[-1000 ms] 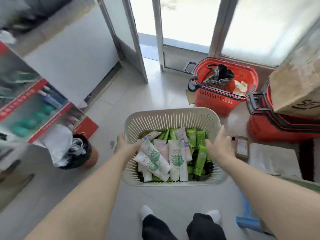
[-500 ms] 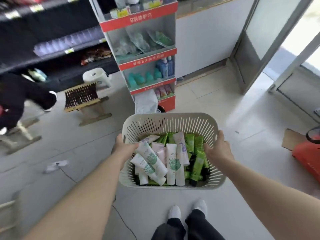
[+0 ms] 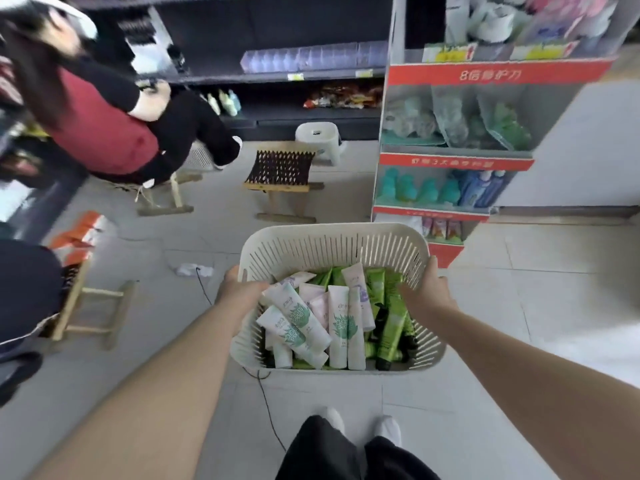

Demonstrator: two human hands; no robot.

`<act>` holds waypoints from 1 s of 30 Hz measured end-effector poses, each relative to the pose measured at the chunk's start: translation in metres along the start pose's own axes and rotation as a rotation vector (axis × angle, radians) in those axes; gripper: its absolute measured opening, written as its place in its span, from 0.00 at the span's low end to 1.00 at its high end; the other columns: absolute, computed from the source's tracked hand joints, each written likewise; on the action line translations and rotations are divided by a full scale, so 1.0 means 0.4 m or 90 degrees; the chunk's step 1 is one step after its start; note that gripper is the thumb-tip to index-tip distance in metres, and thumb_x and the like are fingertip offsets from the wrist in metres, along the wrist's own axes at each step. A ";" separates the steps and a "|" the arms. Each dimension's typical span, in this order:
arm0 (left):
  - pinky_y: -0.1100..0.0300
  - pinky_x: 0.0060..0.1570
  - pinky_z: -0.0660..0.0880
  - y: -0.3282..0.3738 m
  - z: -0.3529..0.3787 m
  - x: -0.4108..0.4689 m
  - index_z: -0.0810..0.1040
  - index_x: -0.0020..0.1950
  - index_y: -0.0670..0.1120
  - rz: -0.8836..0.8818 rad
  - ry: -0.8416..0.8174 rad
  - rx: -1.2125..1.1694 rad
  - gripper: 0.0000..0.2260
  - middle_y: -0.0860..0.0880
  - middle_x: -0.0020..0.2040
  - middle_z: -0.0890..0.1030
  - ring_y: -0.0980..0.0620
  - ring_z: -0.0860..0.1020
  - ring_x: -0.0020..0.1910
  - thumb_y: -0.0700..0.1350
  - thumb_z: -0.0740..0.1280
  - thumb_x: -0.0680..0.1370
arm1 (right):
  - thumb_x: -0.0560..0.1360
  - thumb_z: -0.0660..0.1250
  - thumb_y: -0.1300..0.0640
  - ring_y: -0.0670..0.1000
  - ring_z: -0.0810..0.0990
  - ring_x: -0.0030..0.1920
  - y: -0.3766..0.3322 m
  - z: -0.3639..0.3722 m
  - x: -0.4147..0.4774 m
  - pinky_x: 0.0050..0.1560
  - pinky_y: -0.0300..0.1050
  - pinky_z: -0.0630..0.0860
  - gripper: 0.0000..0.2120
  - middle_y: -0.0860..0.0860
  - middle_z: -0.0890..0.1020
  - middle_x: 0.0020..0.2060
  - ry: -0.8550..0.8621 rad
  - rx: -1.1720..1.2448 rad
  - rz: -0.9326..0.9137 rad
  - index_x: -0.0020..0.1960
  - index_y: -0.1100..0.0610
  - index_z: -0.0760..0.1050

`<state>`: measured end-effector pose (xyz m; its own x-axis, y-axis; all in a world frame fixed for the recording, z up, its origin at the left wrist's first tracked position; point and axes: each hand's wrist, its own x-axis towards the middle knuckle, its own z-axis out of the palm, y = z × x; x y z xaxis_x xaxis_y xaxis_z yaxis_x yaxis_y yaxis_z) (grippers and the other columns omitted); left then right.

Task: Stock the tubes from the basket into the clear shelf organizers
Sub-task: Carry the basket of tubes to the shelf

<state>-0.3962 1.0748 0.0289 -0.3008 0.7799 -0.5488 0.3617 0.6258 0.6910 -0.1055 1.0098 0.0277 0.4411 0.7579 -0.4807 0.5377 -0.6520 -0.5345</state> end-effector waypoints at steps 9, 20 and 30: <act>0.52 0.50 0.76 0.129 -0.136 0.283 0.73 0.58 0.52 0.008 0.062 -0.076 0.16 0.53 0.44 0.78 0.53 0.75 0.39 0.40 0.72 0.73 | 0.74 0.64 0.47 0.60 0.78 0.41 -0.326 0.078 0.253 0.39 0.54 0.78 0.27 0.58 0.73 0.48 -0.031 -0.068 -0.099 0.67 0.48 0.54; 0.52 0.50 0.75 0.381 -0.244 0.725 0.73 0.58 0.55 0.007 0.054 -0.034 0.16 0.50 0.50 0.79 0.45 0.78 0.50 0.41 0.70 0.74 | 0.75 0.65 0.53 0.54 0.79 0.34 -0.697 0.179 0.573 0.28 0.46 0.76 0.26 0.57 0.77 0.46 -0.044 -0.033 -0.107 0.67 0.53 0.56; 0.58 0.40 0.73 0.724 -0.202 1.140 0.72 0.64 0.50 -0.016 0.062 -0.058 0.19 0.48 0.49 0.79 0.49 0.76 0.41 0.40 0.70 0.75 | 0.74 0.64 0.49 0.61 0.79 0.46 -0.994 0.188 0.974 0.46 0.59 0.79 0.26 0.58 0.76 0.52 -0.050 -0.027 -0.039 0.66 0.55 0.56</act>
<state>-0.4999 1.6108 0.0168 -0.3950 0.7562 -0.5217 0.2729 0.6389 0.7193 -0.2015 1.5625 0.0006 0.3492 0.7912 -0.5020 0.5926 -0.6015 -0.5358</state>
